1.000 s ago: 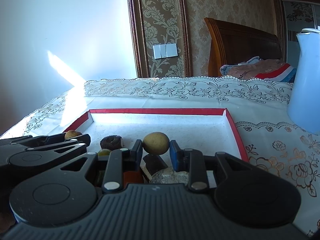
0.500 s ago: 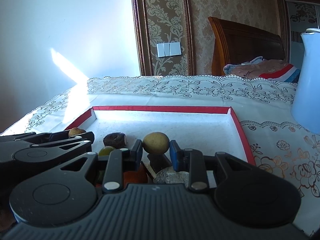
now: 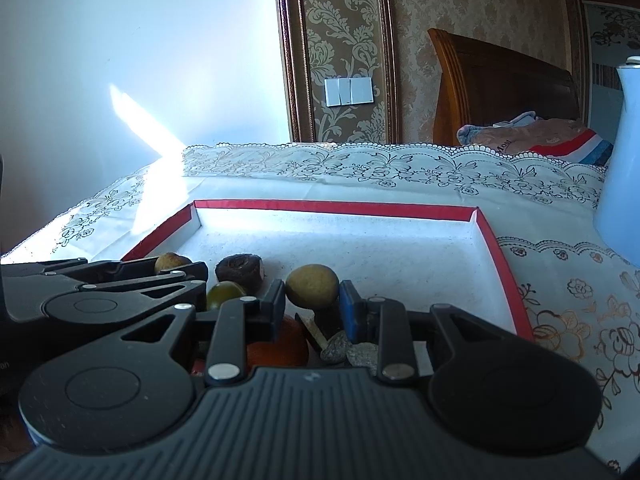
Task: Organize fruits
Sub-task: 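Carry both small brown fruits over the tray and lower them inside, then open both tools to release the small brown fruits in the tray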
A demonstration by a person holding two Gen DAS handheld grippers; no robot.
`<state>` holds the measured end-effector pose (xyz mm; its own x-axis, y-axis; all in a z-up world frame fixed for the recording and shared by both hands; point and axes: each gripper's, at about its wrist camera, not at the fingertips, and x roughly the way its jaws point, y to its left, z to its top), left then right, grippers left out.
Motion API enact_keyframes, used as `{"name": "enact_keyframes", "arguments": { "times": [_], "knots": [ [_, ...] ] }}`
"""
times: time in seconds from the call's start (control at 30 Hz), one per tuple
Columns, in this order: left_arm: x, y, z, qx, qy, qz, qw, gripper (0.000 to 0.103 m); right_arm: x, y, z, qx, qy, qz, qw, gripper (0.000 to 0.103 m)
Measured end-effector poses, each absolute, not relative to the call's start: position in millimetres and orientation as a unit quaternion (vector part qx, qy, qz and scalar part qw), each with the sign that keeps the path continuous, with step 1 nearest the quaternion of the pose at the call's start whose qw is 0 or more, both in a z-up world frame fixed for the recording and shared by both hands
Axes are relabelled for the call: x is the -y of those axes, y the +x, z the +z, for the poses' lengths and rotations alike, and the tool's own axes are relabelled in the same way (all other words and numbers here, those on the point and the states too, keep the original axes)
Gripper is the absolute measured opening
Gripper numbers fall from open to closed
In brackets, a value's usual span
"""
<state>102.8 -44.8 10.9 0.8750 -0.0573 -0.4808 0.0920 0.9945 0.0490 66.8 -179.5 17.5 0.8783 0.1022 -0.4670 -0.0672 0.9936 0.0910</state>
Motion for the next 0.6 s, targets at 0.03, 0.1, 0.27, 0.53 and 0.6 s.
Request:
{"name": "enact_keyframes", "arguments": {
  "times": [0.03,0.1,0.27,0.53,0.6],
  "knots": [
    [44.9,103.0,10.6,-0.248,0.035,-0.037,0.967,0.030,179.4,67.0,17.2,-0.242,0.036,0.043,0.969,0.028],
    [45.0,103.8,10.3,-0.251,0.037,-0.037,0.967,0.030,179.4,67.4,16.4,-0.240,0.035,0.042,0.969,0.029],
    [45.7,106.5,8.2,-0.258,0.039,-0.035,0.965,0.030,178.0,68.8,14.4,-0.242,0.031,0.037,0.969,0.029],
    [45.1,108.2,6.8,-0.263,0.039,-0.038,0.963,0.031,177.7,69.1,13.5,-0.239,0.029,0.031,0.970,0.030],
    [45.2,108.3,6.3,-0.265,0.038,-0.038,0.963,0.036,178.1,69.0,13.7,-0.239,0.029,0.032,0.970,0.030]
  ]
}}
